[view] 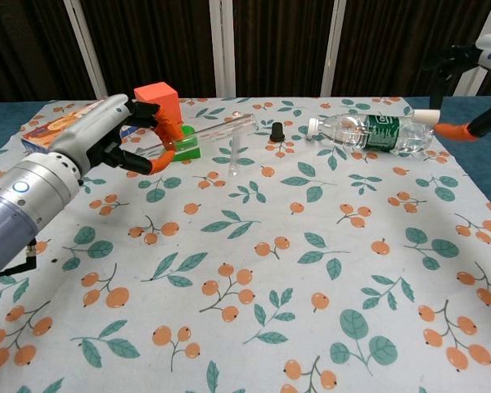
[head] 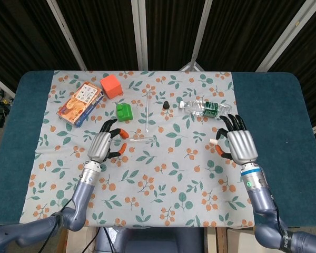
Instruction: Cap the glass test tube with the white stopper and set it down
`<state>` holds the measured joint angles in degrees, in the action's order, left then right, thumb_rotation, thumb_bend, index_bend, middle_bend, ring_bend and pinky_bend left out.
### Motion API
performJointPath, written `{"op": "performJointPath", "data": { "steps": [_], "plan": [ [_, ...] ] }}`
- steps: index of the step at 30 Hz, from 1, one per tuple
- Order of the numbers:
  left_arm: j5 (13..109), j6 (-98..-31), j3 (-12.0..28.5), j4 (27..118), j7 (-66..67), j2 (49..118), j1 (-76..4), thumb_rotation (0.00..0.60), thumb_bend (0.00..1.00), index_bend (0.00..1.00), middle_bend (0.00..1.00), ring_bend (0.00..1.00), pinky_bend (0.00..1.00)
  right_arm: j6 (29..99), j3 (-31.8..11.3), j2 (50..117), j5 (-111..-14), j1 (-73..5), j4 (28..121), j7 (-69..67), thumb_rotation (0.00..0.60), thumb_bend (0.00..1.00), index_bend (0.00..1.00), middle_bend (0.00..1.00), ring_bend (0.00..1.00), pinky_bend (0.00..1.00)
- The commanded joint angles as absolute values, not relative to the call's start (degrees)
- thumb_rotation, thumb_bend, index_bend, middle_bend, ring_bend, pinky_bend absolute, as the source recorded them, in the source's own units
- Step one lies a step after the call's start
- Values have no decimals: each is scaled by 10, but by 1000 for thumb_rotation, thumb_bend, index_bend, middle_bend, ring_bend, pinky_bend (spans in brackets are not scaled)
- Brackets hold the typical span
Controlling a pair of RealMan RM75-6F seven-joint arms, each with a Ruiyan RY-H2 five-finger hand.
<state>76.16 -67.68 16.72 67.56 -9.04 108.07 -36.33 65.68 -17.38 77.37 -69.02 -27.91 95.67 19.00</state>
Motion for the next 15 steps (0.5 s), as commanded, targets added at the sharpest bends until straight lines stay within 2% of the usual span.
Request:
{"op": "performJointPath", "data": {
  "steps": [1, 15],
  "plan": [
    [757, -682, 176, 658, -108, 1103, -372, 600, 690, 555, 480, 85, 15, 656, -177, 769, -691, -287, 963, 198, 600, 440, 579, 153, 50, 0],
    [746, -684, 191, 636, -99, 1144, -394, 600, 688, 553, 481, 85, 15, 663, -166, 786, -724, -324, 966, 237, 600, 440, 579, 153, 51, 0]
  ]
}}
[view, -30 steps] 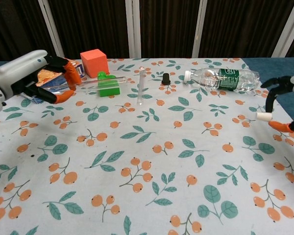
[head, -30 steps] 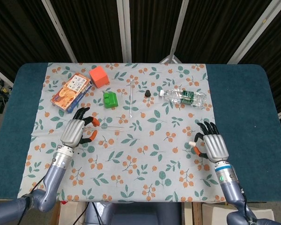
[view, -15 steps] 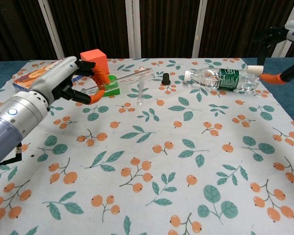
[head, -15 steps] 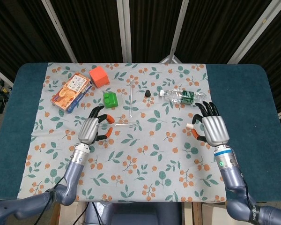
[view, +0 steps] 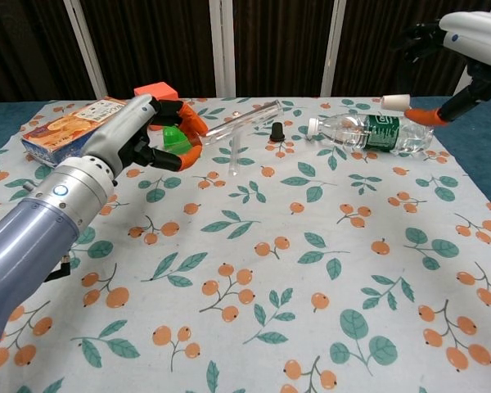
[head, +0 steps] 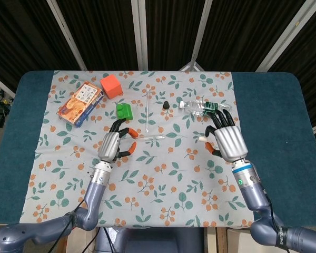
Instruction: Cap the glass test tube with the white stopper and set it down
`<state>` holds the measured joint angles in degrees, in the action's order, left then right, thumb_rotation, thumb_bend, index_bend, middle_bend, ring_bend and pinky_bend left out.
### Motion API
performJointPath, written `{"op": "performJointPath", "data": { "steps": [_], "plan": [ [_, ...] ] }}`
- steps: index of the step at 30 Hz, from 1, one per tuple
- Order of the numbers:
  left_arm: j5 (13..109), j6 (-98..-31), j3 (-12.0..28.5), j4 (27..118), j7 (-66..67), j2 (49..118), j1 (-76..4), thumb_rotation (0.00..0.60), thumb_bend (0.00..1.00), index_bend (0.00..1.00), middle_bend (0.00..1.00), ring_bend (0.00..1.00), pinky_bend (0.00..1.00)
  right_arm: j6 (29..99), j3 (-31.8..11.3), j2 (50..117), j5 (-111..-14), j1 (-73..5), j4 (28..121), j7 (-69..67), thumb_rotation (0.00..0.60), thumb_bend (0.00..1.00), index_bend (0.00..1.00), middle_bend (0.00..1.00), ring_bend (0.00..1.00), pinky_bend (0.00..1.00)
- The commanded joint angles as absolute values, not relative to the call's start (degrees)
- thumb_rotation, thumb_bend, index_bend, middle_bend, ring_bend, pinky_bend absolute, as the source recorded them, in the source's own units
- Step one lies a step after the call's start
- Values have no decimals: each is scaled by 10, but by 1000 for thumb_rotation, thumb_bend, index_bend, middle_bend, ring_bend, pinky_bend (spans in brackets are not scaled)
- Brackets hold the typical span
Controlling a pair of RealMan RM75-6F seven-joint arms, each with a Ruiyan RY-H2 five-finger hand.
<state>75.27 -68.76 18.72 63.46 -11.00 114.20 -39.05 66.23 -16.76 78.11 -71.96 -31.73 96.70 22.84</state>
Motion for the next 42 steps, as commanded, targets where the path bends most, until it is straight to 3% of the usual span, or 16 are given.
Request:
{"op": "performJointPath", "data": {
  "steps": [1, 22, 42],
  "plan": [
    [745, -683, 191, 637, -95, 1145, -394, 600, 687, 553, 481, 85, 15, 663, -166, 788, -726, -327, 965, 241, 600, 440, 579, 153, 51, 0],
    [724, -678, 197, 668, -48, 1146, -401, 600, 683, 551, 481, 85, 15, 665, -153, 832, -746, -384, 910, 345, 600, 441, 579, 153, 53, 0],
    [722, -675, 197, 653, -54, 1166, -411, 600, 683, 552, 481, 85, 15, 680, -147, 852, -723, -389, 926, 360, 600, 440, 584, 153, 56, 0]
  ]
}}
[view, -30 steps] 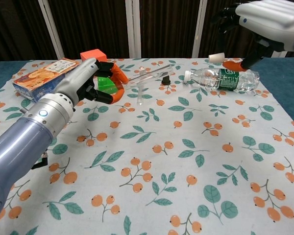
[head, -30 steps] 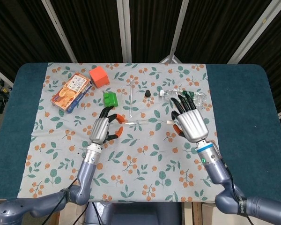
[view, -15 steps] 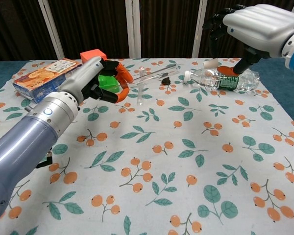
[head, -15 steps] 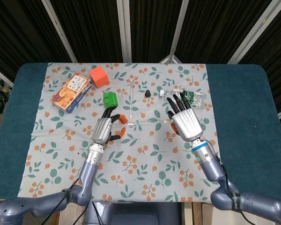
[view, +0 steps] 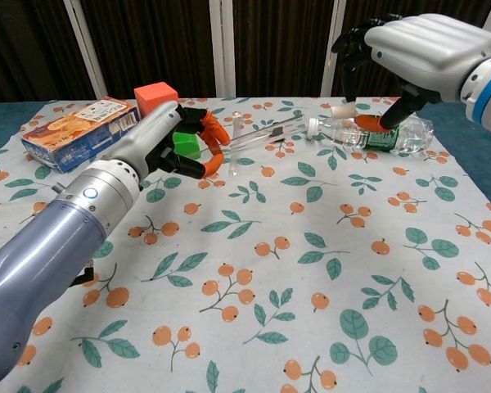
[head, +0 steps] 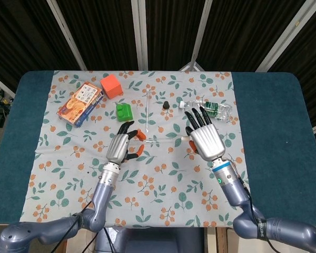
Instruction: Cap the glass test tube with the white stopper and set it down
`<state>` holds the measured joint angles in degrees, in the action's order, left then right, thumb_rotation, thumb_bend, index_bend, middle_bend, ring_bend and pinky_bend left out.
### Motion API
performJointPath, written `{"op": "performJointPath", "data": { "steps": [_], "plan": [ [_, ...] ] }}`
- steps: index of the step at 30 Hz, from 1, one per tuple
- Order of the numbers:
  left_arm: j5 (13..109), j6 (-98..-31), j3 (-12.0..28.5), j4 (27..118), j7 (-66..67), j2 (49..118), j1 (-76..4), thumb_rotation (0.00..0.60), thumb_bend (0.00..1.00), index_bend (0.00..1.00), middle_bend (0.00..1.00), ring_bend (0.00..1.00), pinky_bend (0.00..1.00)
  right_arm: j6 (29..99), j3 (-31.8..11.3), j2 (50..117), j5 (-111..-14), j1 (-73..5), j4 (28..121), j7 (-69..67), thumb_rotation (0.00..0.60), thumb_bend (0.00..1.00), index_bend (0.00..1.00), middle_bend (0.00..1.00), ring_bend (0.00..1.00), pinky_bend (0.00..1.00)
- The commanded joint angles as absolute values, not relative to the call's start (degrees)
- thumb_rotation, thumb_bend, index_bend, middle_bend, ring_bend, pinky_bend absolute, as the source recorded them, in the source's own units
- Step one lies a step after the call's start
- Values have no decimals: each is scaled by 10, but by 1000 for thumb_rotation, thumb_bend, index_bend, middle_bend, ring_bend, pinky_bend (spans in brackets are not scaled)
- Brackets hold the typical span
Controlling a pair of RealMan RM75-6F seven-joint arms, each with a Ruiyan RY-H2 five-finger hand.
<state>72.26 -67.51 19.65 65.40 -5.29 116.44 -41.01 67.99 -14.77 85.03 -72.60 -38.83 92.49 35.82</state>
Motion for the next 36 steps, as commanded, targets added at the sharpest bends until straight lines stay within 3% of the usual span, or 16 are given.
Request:
{"op": "performJointPath", "data": {
  "steps": [1, 36],
  "plan": [
    [722, -676, 197, 652, -54, 1167, -411, 600, 683, 552, 481, 85, 15, 680, -147, 853, -721, -389, 927, 361, 600, 440, 584, 153, 56, 0],
    [721, -680, 197, 657, -47, 1185, -414, 600, 683, 552, 480, 85, 15, 694, -136, 863, -712, -394, 934, 368, 600, 440, 587, 153, 56, 0]
  ]
}}
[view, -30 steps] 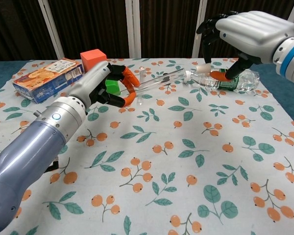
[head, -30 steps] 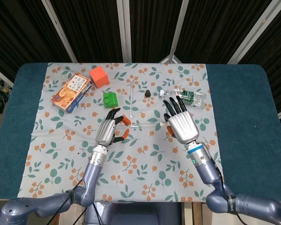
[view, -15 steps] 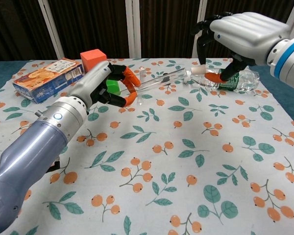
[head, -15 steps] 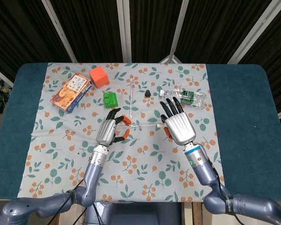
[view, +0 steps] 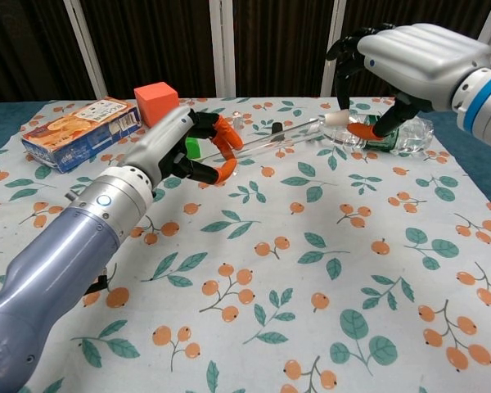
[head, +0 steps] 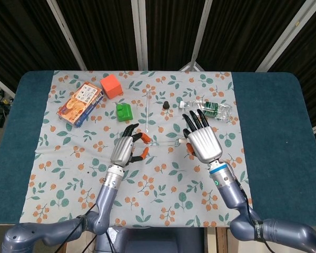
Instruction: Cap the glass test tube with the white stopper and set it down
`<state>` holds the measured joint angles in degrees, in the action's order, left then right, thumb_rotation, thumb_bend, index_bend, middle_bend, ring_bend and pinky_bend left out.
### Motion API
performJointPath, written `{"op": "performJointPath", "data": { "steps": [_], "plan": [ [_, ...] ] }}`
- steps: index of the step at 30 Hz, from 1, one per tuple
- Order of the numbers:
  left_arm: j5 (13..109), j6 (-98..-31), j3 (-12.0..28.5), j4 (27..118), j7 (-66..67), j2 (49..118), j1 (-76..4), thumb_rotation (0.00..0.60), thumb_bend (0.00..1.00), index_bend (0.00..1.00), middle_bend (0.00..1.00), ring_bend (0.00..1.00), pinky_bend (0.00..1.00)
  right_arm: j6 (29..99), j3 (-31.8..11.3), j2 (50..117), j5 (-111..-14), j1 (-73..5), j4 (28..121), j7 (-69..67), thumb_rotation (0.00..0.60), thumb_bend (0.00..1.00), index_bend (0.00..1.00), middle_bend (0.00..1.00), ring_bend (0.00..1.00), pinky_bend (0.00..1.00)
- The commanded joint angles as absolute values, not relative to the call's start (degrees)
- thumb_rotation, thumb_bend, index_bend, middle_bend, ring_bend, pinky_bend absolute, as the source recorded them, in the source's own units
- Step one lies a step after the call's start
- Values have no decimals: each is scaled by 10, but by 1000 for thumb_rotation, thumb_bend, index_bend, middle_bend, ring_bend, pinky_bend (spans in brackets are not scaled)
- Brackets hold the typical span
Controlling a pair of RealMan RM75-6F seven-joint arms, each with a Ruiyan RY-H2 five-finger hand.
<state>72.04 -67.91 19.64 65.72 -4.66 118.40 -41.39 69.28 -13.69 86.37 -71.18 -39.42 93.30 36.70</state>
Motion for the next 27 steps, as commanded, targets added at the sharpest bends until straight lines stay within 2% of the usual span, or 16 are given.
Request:
{"op": "performJointPath", "data": {
  "steps": [1, 27],
  "plan": [
    [721, -680, 197, 658, -47, 1185, -414, 600, 683, 552, 480, 85, 15, 694, -136, 863, -713, -394, 934, 368, 600, 440, 587, 153, 56, 0],
    [716, -680, 201, 656, -43, 1187, -413, 600, 683, 553, 480, 85, 15, 697, -134, 865, -703, -397, 942, 375, 600, 441, 588, 153, 56, 0]
  ]
}}
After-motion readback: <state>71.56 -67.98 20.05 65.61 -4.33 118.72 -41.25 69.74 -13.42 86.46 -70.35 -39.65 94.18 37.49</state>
